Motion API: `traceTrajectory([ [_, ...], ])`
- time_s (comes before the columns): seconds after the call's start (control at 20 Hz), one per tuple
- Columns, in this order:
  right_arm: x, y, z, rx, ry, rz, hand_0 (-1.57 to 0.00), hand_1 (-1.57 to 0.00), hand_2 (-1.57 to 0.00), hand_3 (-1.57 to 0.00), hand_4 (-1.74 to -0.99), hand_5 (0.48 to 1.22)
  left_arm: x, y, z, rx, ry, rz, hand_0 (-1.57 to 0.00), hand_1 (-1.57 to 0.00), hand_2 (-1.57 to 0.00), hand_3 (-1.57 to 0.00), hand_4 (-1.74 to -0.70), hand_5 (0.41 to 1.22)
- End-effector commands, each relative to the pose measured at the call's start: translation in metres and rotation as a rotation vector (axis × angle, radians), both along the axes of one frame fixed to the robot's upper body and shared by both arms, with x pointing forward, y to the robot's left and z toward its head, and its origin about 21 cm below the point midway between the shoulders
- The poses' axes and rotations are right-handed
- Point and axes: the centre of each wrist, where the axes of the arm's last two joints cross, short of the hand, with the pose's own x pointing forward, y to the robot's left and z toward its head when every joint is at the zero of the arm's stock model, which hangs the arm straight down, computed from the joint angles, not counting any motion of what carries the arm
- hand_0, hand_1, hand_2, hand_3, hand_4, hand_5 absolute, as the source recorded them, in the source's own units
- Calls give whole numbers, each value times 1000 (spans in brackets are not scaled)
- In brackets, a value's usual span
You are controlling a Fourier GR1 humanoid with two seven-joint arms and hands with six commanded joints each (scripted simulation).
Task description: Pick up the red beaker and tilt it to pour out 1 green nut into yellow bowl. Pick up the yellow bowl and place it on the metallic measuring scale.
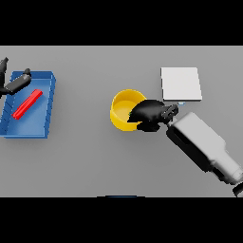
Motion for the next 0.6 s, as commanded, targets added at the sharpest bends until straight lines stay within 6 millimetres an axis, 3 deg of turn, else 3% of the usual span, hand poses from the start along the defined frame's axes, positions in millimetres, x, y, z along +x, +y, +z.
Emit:
traceTrajectory([
  [0.0, 1, -4, 6, 7, -1, -4, -1534, -1531, -1490, -1192, -1729, 1212, -1, 0, 1, 2, -7, -2, 1, 1, 1, 1, -801, 724],
  [0.15, 0, -6, 29, 1, -34, -4, -1552, -1551, -1506, -1377, -1731, 1216, 1, 5, 0, 8, 8, 7, 1, 1, 1, 1, -798, 721],
  [0.35, 3, -14, 62, -12, -101, -56, -1563, -1563, -1544, -1308, -1724, 1219, 0, 2, -2, 4, 0, 8, 1, 1, 1, 1, -800, 722],
  [0.55, 3, -24, 72, -14, -98, -91, -1568, -1568, -1560, -1248, -1720, 1219, 0, 2, 2, 4, -8, 0, 1, 1, 1, 1, -805, 723],
])
